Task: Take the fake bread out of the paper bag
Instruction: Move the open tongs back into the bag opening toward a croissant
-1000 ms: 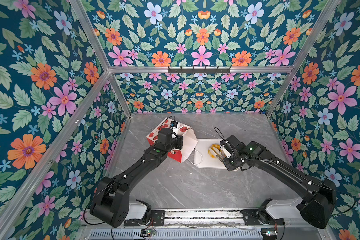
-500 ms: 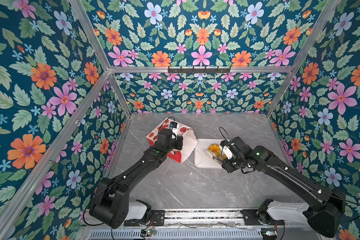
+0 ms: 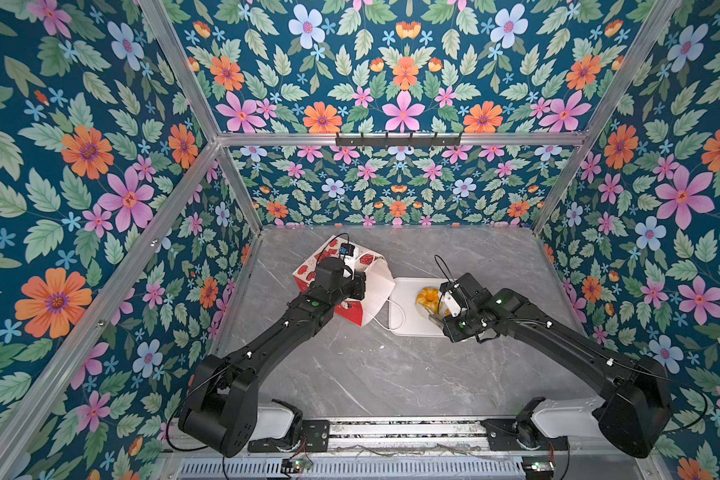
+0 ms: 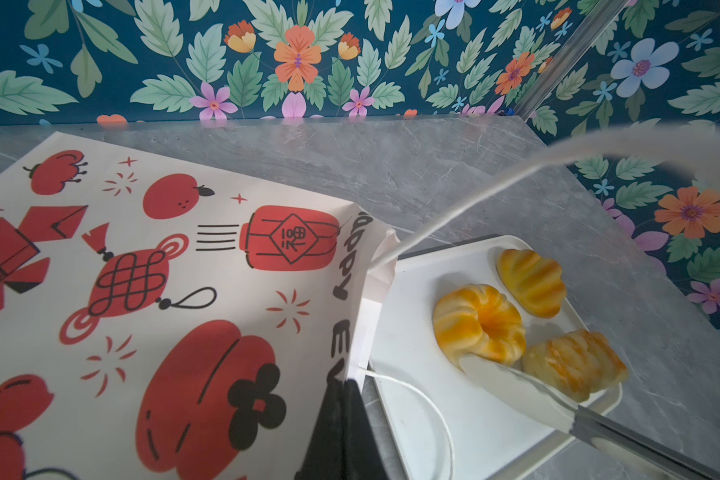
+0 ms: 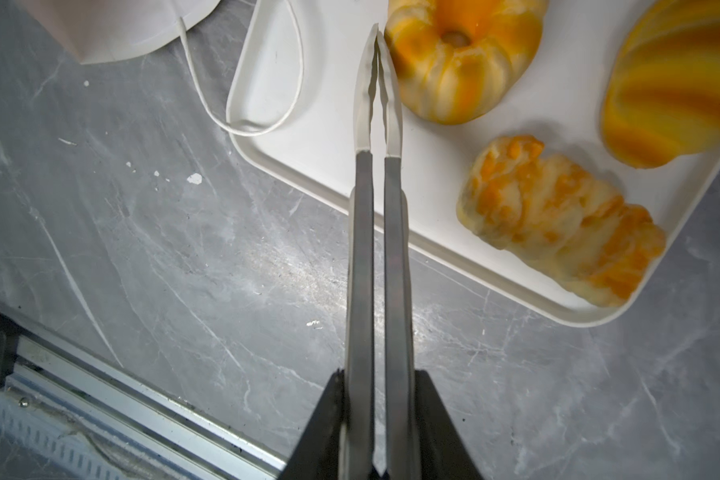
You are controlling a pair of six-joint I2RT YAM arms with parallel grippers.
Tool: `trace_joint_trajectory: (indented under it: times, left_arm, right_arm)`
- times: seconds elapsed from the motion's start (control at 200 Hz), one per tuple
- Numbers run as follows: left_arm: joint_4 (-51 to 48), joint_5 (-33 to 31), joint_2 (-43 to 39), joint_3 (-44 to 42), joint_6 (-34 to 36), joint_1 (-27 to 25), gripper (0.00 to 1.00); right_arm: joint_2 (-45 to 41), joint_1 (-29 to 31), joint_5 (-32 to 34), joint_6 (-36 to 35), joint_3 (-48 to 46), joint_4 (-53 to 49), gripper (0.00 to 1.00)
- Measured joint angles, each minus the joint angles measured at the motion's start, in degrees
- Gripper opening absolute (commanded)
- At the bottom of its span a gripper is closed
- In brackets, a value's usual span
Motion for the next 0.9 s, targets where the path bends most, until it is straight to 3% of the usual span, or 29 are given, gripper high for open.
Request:
trace_joint_trajectory:
  times: [0.535, 0.9]
  left_arm:
    - [0.0, -0.07, 0.55, 0.24, 0.0, 0.0, 0.0]
    - [-1.42, -0.15, 1.73, 2.93, 0.33, 0.02, 0.0]
  right_arm:
    - [-3.1, -3.87, 0.46, 1.62, -2.25, 3.1, 0.26]
    - [-2.51, 3.65, -8.94, 1.01, 0.15, 11.78, 0.3]
